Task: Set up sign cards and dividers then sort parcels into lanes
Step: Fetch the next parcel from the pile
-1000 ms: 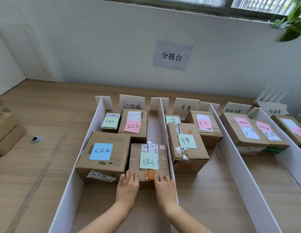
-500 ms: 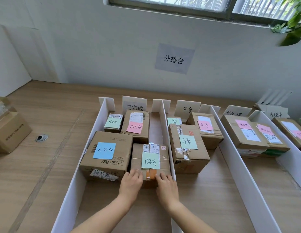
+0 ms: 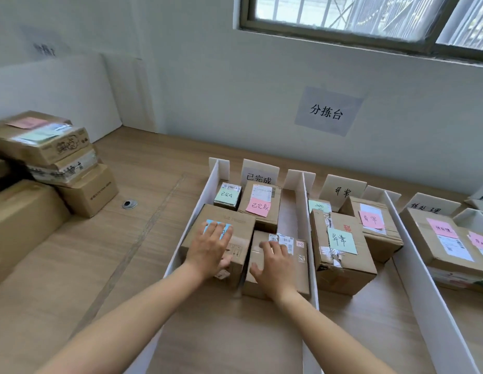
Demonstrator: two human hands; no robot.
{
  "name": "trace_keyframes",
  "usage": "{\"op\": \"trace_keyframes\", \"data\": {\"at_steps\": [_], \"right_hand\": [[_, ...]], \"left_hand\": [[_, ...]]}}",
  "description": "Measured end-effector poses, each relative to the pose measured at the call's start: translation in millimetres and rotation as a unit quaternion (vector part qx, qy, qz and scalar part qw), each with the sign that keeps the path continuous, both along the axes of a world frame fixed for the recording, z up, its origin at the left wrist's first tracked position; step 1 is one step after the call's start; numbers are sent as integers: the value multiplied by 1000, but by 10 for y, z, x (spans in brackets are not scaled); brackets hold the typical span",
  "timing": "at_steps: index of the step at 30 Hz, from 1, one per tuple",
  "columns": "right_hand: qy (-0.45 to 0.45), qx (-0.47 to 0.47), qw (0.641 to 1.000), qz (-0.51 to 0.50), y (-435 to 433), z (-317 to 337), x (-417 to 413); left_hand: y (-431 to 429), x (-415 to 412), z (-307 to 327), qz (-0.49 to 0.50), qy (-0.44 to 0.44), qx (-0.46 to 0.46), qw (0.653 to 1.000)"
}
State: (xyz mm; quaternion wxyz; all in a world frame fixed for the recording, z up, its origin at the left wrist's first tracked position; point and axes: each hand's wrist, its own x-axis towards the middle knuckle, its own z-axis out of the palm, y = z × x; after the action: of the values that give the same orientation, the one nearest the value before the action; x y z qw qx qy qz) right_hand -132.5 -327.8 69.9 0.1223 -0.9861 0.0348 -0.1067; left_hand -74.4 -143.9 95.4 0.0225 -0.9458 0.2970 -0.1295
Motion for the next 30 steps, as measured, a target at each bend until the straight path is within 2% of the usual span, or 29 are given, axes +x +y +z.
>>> {"op": "trace_keyframes", "data": {"at_steps": [9, 14, 19, 24, 30], "right_hand": [[-14, -23, 994, 107, 963, 311, 256], [-5, 7, 989, 149, 1666, 498, 271], [1, -1, 981, 192, 2384, 660, 191], [2, 14, 972, 233, 3057, 780, 78], [20, 24, 974, 226, 3898, 891, -119]], "left_hand": [[1187, -107, 268, 139, -15, 12, 990], [1960, -300, 370, 225, -20, 11, 974], [2756, -586, 466, 312, -32, 0, 949], [3482, -818, 610, 340, -44, -11, 939], [4316, -1123, 642, 371, -19, -17, 928]]}}
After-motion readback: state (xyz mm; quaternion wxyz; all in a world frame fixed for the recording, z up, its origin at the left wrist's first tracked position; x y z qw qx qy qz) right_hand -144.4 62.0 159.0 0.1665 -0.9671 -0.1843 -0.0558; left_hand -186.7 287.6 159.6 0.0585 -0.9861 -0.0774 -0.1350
